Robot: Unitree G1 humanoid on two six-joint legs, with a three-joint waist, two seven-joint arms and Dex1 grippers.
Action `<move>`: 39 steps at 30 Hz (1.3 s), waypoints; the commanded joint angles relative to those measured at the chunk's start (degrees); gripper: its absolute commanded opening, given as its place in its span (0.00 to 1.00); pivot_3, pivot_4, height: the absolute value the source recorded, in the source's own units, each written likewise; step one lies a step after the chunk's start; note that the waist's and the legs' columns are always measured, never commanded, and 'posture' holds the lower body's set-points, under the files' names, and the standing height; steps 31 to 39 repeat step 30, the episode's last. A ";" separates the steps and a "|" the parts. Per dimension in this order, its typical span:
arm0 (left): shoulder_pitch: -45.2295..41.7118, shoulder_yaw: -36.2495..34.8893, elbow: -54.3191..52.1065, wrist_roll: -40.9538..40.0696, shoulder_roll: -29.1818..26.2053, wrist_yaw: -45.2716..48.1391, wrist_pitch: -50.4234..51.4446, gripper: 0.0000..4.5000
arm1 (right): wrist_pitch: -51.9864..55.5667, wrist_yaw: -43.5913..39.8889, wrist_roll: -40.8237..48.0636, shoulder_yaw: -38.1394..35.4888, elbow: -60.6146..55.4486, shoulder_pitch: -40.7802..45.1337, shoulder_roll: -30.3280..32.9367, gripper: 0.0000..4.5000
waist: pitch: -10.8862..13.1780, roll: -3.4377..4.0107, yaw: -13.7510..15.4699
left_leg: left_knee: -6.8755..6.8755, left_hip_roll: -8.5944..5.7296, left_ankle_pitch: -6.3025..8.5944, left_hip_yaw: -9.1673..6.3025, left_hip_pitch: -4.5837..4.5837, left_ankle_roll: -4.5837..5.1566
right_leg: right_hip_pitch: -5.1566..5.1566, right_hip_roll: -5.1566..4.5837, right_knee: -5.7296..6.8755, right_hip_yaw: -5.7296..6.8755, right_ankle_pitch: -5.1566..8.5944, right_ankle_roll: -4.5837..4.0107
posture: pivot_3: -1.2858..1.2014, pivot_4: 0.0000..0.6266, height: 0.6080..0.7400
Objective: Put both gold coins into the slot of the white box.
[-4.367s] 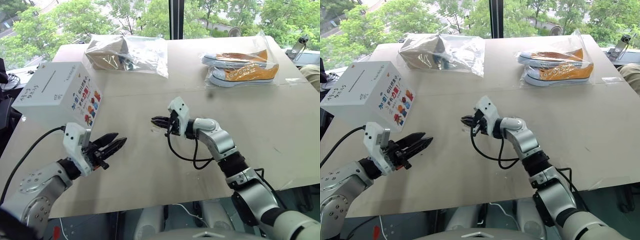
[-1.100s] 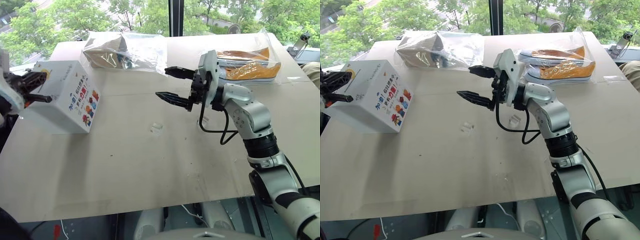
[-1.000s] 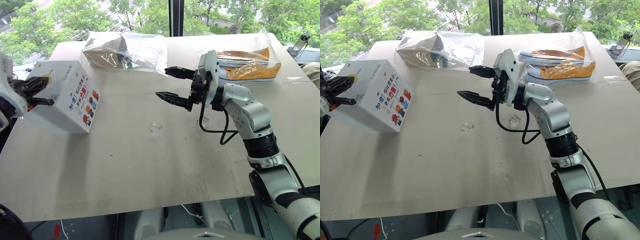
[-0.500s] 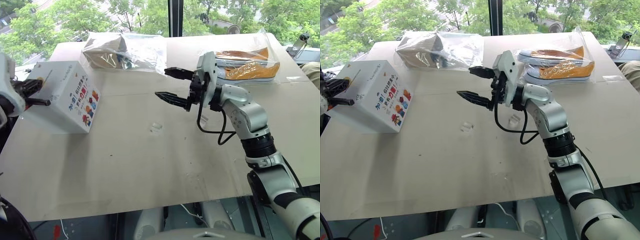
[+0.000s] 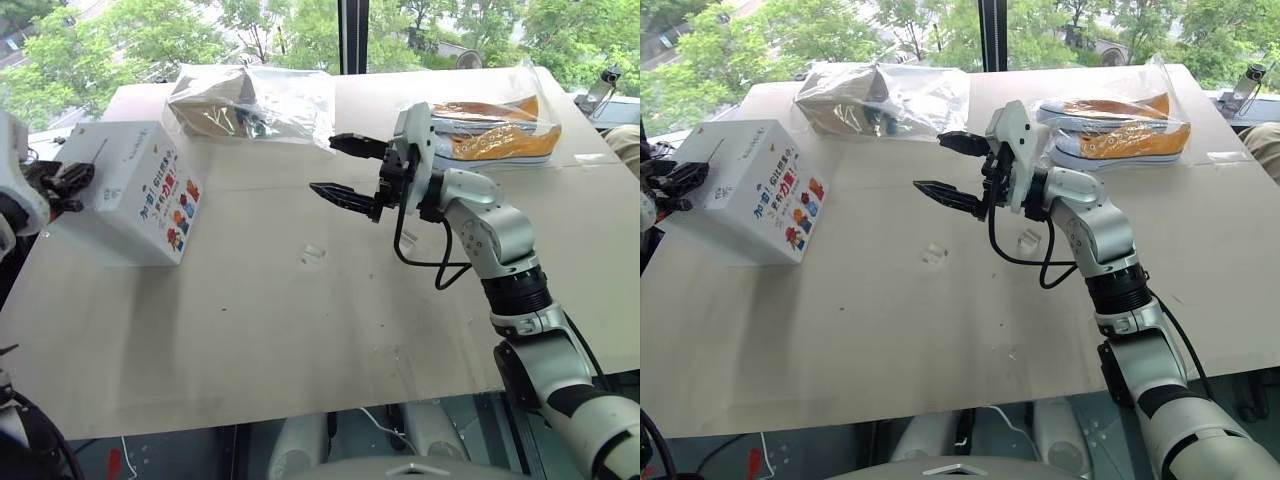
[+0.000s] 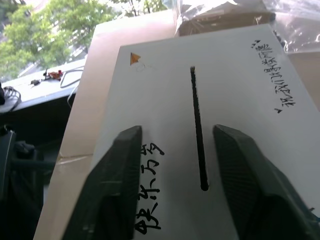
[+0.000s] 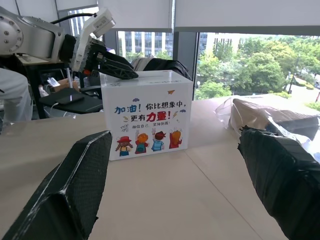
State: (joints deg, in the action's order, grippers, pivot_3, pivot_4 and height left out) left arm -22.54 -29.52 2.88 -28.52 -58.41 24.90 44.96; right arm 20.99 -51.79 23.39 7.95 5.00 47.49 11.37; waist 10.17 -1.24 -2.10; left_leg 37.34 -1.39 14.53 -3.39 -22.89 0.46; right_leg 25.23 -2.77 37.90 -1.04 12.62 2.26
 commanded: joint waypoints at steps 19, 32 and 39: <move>34.00 17.91 -40.44 -0.96 23.35 4.97 -13.23 0.54 | -7.91 -7.66 1.15 -5.46 -8.45 -30.17 15.14 0.98 | -0.07 -0.03 -0.03 | 0.02 0.03 0.15 0.19 0.15 0.27 | -0.11 0.05 -0.02 -0.36 0.00 0.00 | 0.52 0.24 1.00; 42.44 21.89 -31.53 5.96 28.39 9.60 -26.81 0.54 | -21.05 -6.97 -5.70 -6.24 -1.94 -40.24 19.98 0.98 | -0.04 0.02 0.54 | 0.19 0.18 0.15 0.39 1.30 0.34 | -1.47 0.27 -0.34 -0.16 0.31 0.00 | 0.52 0.24 1.00; 42.44 21.89 -31.53 5.96 28.39 9.60 -26.81 0.54 | -21.05 -6.97 -5.70 -6.24 -1.94 -40.24 19.98 0.98 | -0.04 0.02 0.54 | 0.19 0.18 0.15 0.39 1.30 0.34 | -1.47 0.27 -0.34 -0.16 0.31 0.00 | 0.52 0.24 1.00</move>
